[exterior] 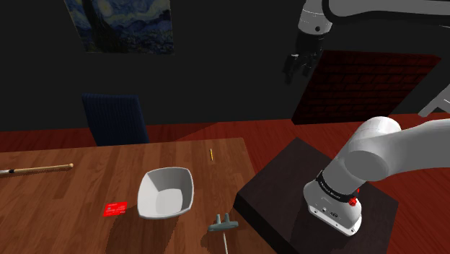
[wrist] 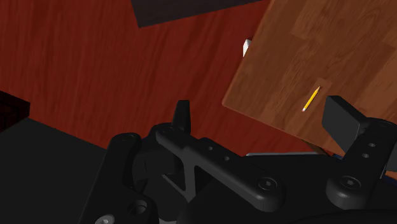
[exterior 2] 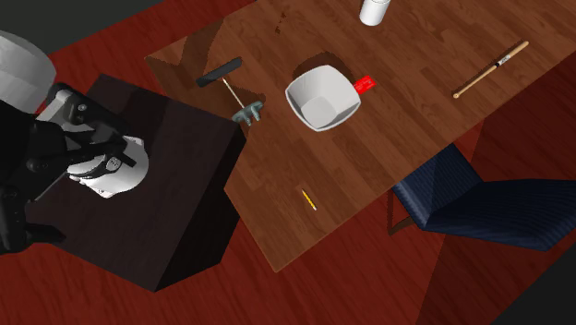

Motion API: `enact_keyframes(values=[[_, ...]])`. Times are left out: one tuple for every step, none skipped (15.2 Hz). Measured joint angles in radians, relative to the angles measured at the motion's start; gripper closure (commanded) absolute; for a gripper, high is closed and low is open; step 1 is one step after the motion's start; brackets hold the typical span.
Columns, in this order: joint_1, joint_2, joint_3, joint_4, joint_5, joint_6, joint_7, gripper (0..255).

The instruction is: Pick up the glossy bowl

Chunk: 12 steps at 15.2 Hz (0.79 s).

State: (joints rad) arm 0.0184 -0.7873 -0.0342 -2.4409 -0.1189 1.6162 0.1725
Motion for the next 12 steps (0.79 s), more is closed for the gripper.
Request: enact_keyframes(values=[[0.000, 0.000, 0.000, 0.000, 0.000, 0.000, 0.000, 0], [0.003, 0.006, 0.006, -0.005, 0.006, 0.008, 0.008, 0], [0.007, 0.014, 0.013, -0.016, 0.013, 0.023, 0.019, 0], [0.011, 0.034, 0.021, -0.027, 0.021, 0.048, 0.032, 0], [0.019, 0.055, 0.036, -0.030, 0.034, 0.067, 0.051, 0], [0.025, 0.074, 0.046, -0.043, 0.044, 0.092, 0.067, 0], [0.032, 0.097, 0.058, -0.045, 0.055, 0.112, 0.083, 0], [0.039, 0.117, 0.071, -0.054, 0.067, 0.135, 0.101, 0], [0.048, 0.146, 0.088, -0.052, 0.081, 0.157, 0.123, 0], [0.055, 0.169, 0.100, -0.062, 0.091, 0.184, 0.140, 0], [0.062, 0.188, 0.113, -0.067, 0.102, 0.205, 0.157, 0], [0.066, 0.215, 0.121, -0.068, 0.110, 0.228, 0.169, 0]])
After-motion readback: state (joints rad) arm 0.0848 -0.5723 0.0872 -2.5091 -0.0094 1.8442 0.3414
